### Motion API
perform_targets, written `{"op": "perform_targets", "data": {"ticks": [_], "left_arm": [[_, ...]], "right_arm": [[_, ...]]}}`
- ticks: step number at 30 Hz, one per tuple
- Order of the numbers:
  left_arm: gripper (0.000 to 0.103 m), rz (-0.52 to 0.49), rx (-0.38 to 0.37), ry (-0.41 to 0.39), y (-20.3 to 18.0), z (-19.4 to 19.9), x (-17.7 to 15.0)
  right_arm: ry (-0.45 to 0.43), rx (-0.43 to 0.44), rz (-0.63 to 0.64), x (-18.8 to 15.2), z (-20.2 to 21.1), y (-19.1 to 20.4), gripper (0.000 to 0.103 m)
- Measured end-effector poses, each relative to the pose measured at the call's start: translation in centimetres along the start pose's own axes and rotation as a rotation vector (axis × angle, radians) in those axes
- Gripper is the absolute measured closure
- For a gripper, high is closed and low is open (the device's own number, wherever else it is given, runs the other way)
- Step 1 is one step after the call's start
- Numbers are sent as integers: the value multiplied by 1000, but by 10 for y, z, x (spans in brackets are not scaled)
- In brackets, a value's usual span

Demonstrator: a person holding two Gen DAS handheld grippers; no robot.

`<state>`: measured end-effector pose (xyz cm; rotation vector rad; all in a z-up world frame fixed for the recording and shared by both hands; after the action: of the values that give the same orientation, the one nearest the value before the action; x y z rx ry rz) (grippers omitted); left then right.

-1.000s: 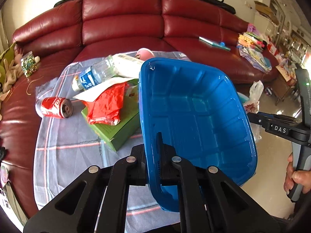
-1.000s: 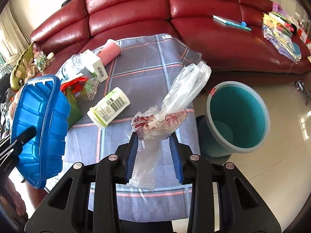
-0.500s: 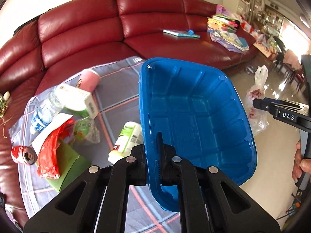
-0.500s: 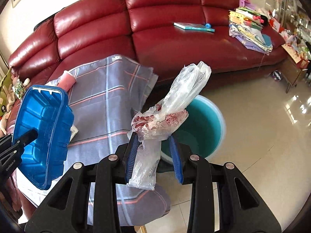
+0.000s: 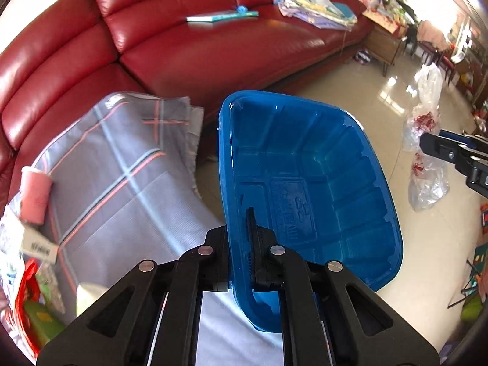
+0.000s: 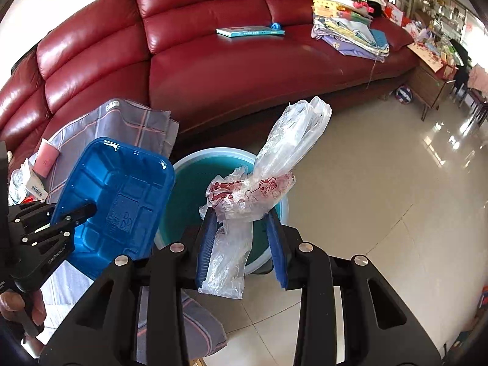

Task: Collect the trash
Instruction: 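Carry the blue tray and plastic bag with both tools over the teal bin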

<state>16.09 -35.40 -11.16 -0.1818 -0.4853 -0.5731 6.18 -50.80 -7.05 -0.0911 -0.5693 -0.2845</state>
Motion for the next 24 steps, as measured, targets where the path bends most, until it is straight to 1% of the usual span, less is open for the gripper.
{"op": "perform_targets", "data": {"ticks": [4, 6, 9, 11, 12, 13, 17, 20, 24], "left_arm": [[95, -19, 4, 47, -14, -33, 7], [92, -27, 10, 69, -16, -47, 10], [90, -34, 9, 96, -21, -66, 14], [80, -35, 22, 100, -22, -72, 16], [68, -36, 29, 91, -21, -73, 16], [64, -37, 32, 81, -21, -73, 16], [62, -27, 22, 83, -15, -75, 13], [54, -6, 23, 75, -11, -72, 14], [39, 18, 21, 37, -7, -60, 17]], "right_arm": [[33, -5, -9, 2, -19, -7, 71], [48, -8, -7, 3, -29, -9, 71], [62, -11, -6, 5, -40, -10, 71], [69, -11, -7, 7, -47, -10, 71], [76, -9, -7, 7, -51, -10, 71], [82, -7, -5, 8, -56, -10, 71], [107, 7, 5, 5, -69, -3, 71], [118, 15, 3, 4, -76, 1, 71], [119, 13, 9, 5, -78, 3, 71]]}}
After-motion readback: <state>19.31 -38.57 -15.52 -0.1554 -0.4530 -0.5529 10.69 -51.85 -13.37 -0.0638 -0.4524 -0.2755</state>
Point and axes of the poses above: each gripper's, at about its wrist camera, not at the fingertips, and z roughly against the way its jaws point, y to its left, x to its top, the point moved 5 cm from there along -z, roughly the way its jaws point, and after that the axes turned 8 degrees about z, right-handed, at the moved point
